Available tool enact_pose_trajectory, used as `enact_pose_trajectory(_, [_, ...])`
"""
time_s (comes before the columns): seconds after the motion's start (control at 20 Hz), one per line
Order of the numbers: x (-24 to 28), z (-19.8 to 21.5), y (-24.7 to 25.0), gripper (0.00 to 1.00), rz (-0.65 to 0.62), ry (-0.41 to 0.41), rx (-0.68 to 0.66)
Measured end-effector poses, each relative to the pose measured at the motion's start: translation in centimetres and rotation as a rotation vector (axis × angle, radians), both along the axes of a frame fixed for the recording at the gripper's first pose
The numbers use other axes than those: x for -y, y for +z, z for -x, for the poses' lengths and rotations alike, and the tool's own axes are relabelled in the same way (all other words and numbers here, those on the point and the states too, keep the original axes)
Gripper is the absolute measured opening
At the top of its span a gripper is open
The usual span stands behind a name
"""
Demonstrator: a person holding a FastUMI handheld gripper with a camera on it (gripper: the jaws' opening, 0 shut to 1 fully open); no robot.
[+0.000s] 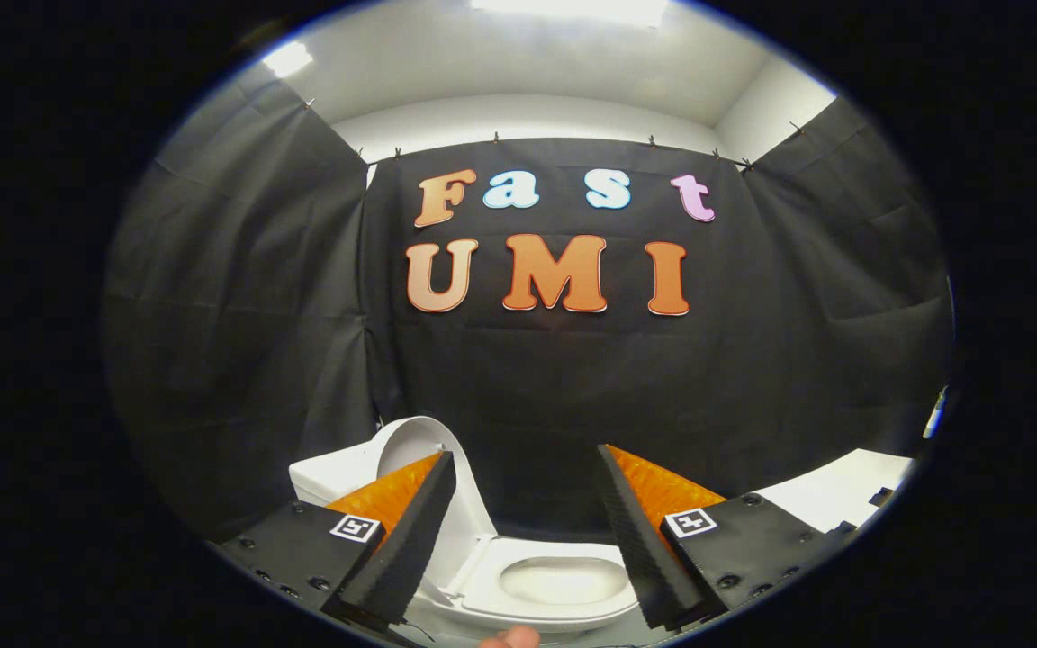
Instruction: Open the toilet lid.
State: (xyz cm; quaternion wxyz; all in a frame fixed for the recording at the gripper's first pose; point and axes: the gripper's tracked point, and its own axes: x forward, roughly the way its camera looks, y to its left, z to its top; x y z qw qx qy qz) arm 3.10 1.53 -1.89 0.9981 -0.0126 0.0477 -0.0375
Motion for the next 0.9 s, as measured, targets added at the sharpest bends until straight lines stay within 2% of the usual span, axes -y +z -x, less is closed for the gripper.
enact_pose_trajectory(0.9, [0.26, -0.11, -0.34, 0.98, -0.033, 0.005, -0.008])
